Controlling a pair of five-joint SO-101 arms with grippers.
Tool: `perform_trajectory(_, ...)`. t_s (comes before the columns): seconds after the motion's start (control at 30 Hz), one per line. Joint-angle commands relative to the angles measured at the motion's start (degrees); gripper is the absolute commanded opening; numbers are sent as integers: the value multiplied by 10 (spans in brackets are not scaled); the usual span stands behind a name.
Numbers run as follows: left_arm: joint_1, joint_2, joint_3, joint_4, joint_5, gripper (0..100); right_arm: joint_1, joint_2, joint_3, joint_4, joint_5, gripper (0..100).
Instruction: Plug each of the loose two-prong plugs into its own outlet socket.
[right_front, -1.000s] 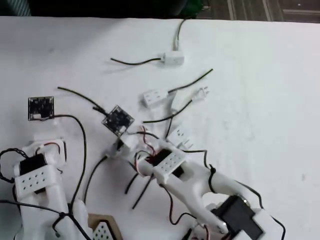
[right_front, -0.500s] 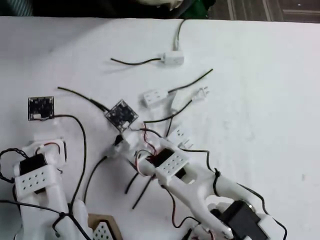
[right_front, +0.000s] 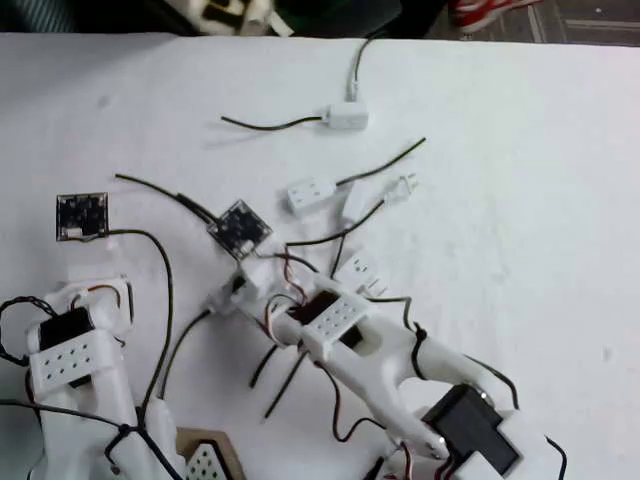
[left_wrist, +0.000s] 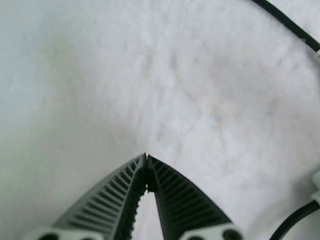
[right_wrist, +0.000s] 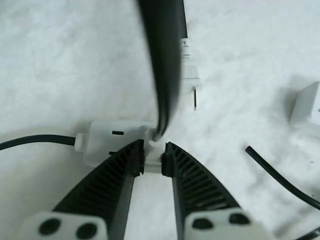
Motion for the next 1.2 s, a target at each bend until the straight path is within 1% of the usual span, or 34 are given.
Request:
perform_trajectory(0.0,6,-10,-25,-4,3,27,5,17,-12,11,-2,16)
perform_trajectory(0.1,6,-10,-24,-4,3,27,5,-10,-12,11,-4,16)
perform_trajectory(0.2,6,-10,-24,-4,3,27,26,-75,-11,18,-5,16)
perform_trajectory(0.47,6,-10,-24,-4,2,27,116,-278,-62,124,-6,16)
perform_trajectory(0.6,6,-10,-24,-4,2,27,184,-306,-115,147,-5,16)
perform_trajectory(0.73,6,-10,-24,-4,2,27,270,-280,-173,146,-4,16)
perform_trajectory(0.83,7,-10,-24,-4,2,27,322,-232,-222,145,-3,16)
perform_trajectory(1.0,7,-10,-24,-4,2,27,385,-106,-331,144,-2,16)
perform_trajectory(1.17,7,-10,-24,-4,2,27,429,45,-463,144,-2,16)
